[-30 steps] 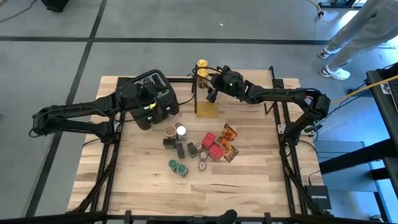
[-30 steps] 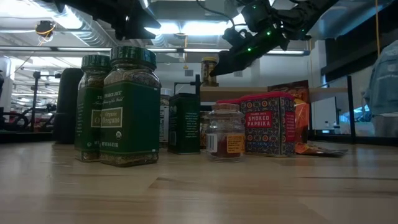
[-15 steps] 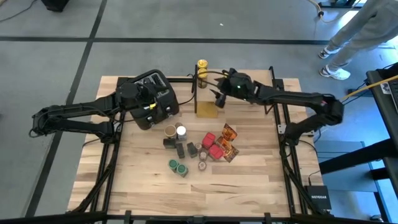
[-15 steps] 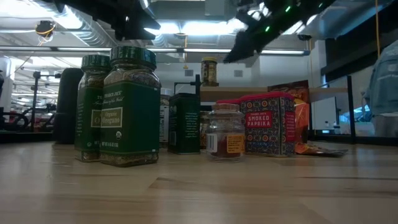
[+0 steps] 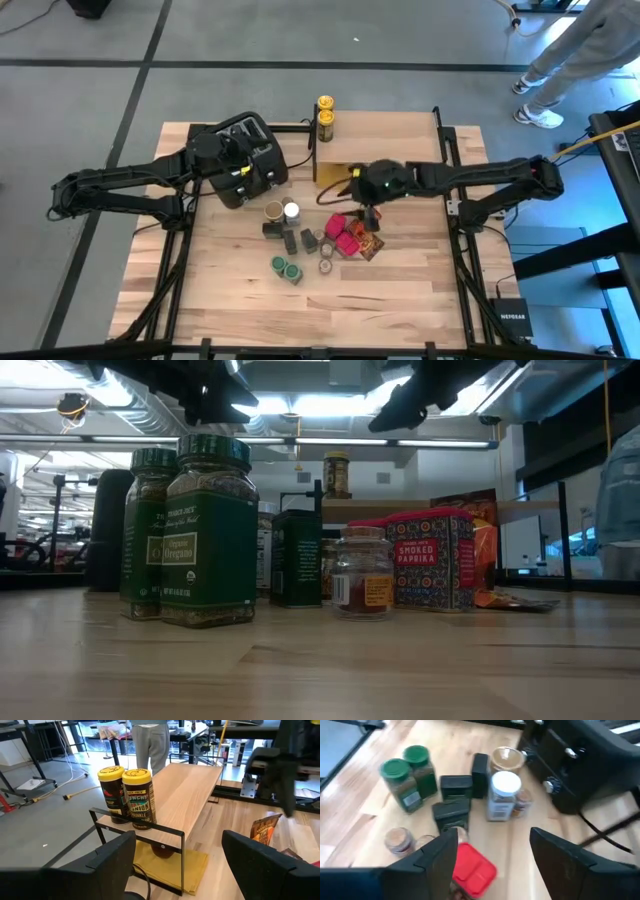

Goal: Shelf spices
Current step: Put the red seasoning can on the shelf

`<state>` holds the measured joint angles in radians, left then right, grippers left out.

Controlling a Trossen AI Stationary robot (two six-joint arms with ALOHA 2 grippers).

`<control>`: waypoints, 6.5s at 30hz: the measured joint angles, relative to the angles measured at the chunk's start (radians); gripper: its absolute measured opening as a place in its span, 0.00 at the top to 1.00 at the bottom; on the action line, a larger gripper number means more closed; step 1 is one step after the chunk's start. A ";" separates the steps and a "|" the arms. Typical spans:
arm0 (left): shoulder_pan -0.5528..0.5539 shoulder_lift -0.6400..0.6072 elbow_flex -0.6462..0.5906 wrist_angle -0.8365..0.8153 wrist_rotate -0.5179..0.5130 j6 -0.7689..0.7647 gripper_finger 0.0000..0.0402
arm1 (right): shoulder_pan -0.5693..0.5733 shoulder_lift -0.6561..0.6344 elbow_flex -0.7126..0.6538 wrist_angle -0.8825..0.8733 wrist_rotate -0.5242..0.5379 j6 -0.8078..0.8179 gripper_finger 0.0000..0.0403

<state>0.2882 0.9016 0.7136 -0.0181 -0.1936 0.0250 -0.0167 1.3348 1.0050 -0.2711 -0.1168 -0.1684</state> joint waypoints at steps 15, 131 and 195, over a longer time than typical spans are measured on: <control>0.000 0.000 0.000 0.001 0.000 0.005 0.28 | 0.056 0.045 0.019 0.022 0.168 0.003 0.24; 0.000 0.001 0.000 0.009 0.000 0.012 0.28 | -0.524 0.144 0.338 -0.317 0.366 0.141 0.47; 0.001 0.024 0.000 0.014 0.000 0.013 0.28 | -0.664 0.048 -0.006 0.062 0.114 0.015 0.30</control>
<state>0.2893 0.9258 0.7136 -0.0040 -0.1940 0.0382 -0.6804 1.3830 0.9989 -0.2088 -0.0023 -0.1534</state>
